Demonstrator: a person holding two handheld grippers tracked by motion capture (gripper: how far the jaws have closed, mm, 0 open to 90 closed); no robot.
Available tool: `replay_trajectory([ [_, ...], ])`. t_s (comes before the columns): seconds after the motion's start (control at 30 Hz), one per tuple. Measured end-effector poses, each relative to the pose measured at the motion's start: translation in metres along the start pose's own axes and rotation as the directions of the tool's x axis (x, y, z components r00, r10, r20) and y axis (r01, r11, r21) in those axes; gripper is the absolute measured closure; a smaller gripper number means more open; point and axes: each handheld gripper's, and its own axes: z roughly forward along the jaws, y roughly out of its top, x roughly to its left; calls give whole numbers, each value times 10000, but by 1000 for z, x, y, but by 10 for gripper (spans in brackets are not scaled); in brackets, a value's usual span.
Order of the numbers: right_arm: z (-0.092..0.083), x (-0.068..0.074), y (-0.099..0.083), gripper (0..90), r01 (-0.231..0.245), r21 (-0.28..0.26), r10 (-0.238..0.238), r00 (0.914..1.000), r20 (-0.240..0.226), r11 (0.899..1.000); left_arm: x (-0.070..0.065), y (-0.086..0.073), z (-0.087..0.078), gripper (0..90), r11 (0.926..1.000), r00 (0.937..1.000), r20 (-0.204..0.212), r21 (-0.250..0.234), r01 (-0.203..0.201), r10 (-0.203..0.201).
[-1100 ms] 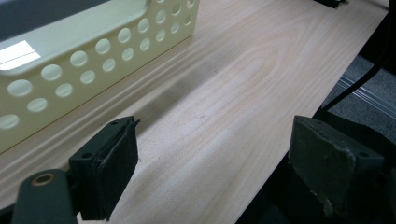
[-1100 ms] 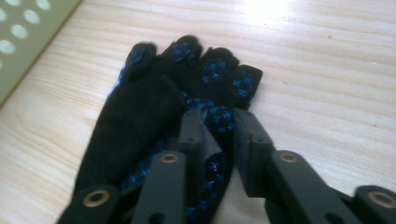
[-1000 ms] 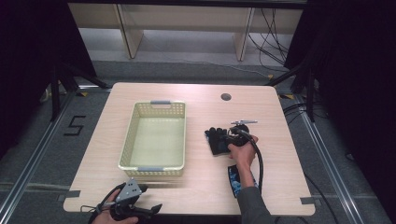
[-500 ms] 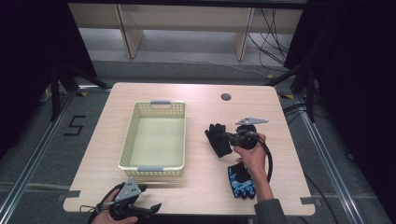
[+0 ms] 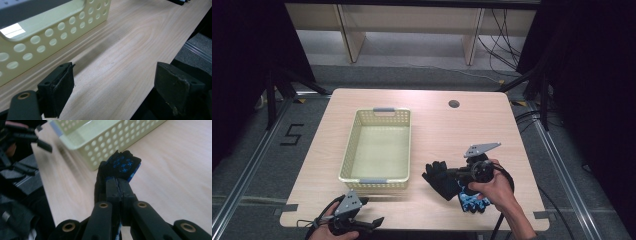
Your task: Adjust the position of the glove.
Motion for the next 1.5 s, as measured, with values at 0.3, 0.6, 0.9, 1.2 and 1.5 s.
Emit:
replay_trajectory([
  [0.3, 34, 7, 0, 892, 1799, 1631, -1686, 9823, -811, 9701, -2, 0, 2, 160, 9996, 9999, -94, -248, -134, 131],
  [0.6, 67, 2, 2, 890, 2818, 3173, -2603, 9593, -1091, 9055, -5, 0, 4, 176, 9986, 9989, 25, 254, -473, 472],
  [0.9, 80, -6, 2, 822, 3502, 3321, -3313, 9366, -1140, 8758, -15, 1, 13, 196, 9966, 9961, 330, 38, -822, 820],
  [1.2, 32, 7, -3, 670, 2027, 858, -2128, 9680, 1328, 9755, -20, 4, 18, 220, 9956, 9949, 470, 217, -907, 896],
  [1.5, 2, 33, -61, 720, 396, -500, -281, 9770, 2113, 9980, -29, 11, 26, 257, 9927, 9895, 827, 88, -1200, 1188],
])
